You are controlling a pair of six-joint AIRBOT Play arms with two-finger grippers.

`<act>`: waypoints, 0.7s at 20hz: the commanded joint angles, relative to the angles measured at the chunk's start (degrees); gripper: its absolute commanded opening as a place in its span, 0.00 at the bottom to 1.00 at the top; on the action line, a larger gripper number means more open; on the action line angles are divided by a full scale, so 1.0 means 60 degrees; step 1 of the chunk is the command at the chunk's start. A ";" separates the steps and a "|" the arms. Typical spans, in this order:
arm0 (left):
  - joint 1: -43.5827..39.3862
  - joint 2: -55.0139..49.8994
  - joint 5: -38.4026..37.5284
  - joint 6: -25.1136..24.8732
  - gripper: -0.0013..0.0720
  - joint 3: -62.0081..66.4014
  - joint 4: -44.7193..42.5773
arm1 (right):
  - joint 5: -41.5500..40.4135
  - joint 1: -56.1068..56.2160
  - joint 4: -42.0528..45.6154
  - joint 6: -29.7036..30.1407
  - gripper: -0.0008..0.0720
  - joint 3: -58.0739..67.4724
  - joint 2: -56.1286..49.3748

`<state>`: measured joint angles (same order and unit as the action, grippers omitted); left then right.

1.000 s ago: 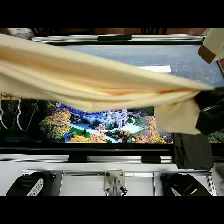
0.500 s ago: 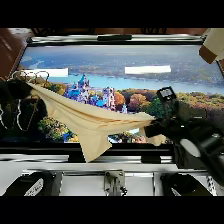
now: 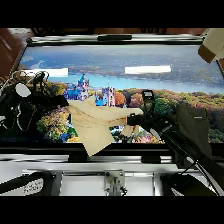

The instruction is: Fold the shirts.

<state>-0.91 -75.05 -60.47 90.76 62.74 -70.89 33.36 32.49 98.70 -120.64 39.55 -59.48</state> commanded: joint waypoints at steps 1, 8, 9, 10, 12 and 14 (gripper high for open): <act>0.0546 -0.0386 -0.1577 -0.0546 0.99 0.0841 0.0076 | 0.1191 -0.0586 0.0954 0.0710 0.70 0.0892 0.0372; 0.1253 0.0415 -0.3195 -0.0554 0.99 -0.1206 0.0288 | 0.5264 -0.3792 -0.0641 0.3005 0.70 0.1475 0.1785; 0.1122 0.0517 -0.2940 -0.0557 0.99 -0.1909 0.0641 | 0.5544 -0.3993 -0.1639 0.3650 0.70 0.1351 0.1785; 0.0962 0.0565 -0.2619 -0.0565 0.99 -0.2510 0.1031 | 0.5719 -0.4044 -0.2601 0.4102 0.70 0.1180 0.1785; 0.0546 0.0601 -0.1840 -0.0929 0.99 -0.3504 0.2033 | 0.5774 -0.4029 -0.4386 0.4510 0.70 0.0820 0.1785; 0.0000 0.0597 -0.0998 -0.0958 0.99 -0.4116 0.2674 | 0.5756 -0.4025 -0.5592 0.4739 0.70 0.0474 0.1785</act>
<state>2.35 -71.92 -72.53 86.21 44.66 -61.73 64.97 9.52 79.57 -97.51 44.69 -49.04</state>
